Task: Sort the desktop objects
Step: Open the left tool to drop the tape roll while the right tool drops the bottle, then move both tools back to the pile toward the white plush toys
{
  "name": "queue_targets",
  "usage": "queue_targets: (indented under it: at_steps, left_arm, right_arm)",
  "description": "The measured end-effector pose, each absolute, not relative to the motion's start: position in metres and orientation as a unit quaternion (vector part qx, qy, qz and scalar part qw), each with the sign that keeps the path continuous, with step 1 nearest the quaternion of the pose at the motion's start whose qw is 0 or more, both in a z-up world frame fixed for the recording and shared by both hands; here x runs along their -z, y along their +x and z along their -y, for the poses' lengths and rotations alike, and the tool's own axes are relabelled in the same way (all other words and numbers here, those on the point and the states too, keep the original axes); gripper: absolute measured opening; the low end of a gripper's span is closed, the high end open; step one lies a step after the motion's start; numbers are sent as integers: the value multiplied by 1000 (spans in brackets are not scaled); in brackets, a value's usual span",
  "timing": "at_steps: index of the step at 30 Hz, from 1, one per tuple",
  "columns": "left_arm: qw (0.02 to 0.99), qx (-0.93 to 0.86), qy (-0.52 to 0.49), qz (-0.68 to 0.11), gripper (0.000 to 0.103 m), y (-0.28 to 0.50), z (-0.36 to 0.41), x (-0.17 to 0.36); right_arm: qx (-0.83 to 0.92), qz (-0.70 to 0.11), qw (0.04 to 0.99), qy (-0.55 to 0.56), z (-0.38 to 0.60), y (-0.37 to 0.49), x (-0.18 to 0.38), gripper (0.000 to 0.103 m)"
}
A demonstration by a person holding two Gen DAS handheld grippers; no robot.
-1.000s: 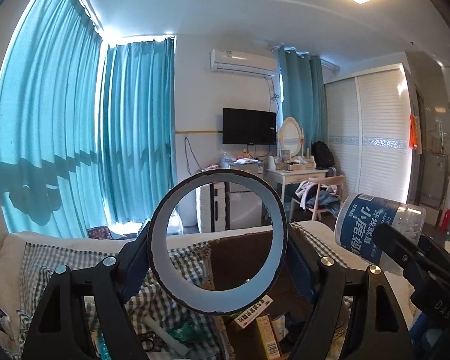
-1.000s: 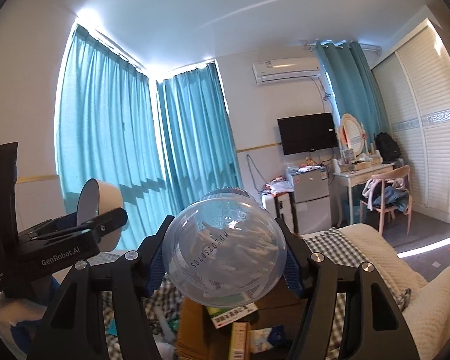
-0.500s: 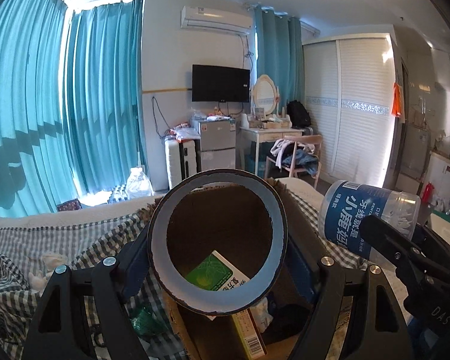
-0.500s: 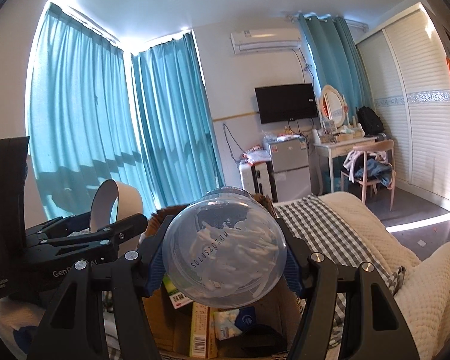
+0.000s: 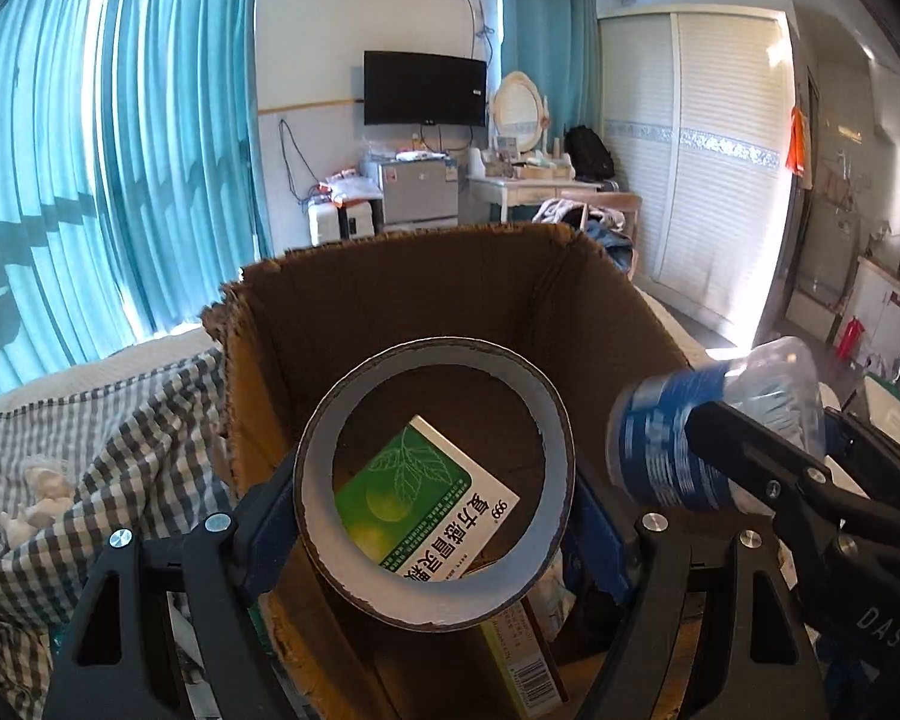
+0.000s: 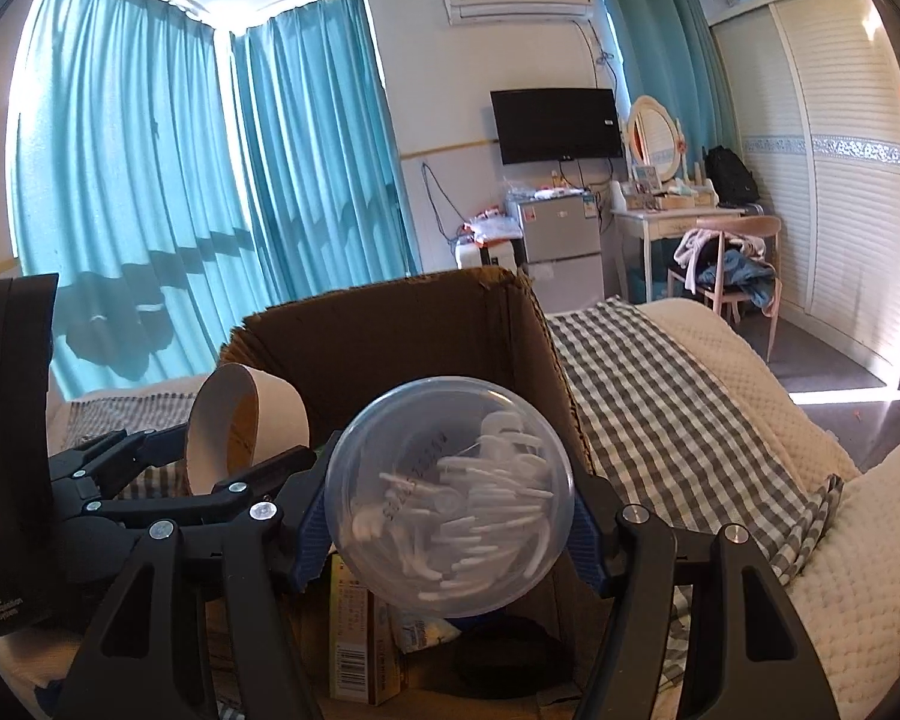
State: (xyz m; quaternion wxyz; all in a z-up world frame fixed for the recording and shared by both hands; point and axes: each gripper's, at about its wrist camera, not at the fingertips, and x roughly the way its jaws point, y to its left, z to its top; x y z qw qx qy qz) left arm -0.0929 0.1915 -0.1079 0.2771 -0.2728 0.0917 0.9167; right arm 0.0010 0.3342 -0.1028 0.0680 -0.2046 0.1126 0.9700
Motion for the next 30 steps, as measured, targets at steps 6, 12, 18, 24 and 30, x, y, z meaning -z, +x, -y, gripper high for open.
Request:
queue_targets:
  at_steps: [6, 12, 18, 24, 30]
  left_arm:
    - [283, -909, -289, -98, 89, -97, -196, 121]
    - [281, -913, -284, -85, 98, -92, -186, 109]
    - [264, -925, -264, -65, 100, -84, -158, 87]
    - [224, -942, -243, -52, 101, -77, -118, 60]
    - [175, -959, -218, -35, 102, -77, -65, 21]
  right_arm:
    - [-968, -124, 78, -202, -338, -4, 102, 67]
    - [-972, -113, 80, -188, -329, 1, 92, 72]
    - [-979, -111, 75, -155, -318, 15, 76, 72]
    - [-984, -108, 51, -133, -296, 23, 60, 74]
    - [-982, -132, 13, -133, -270, 9, 46, 77]
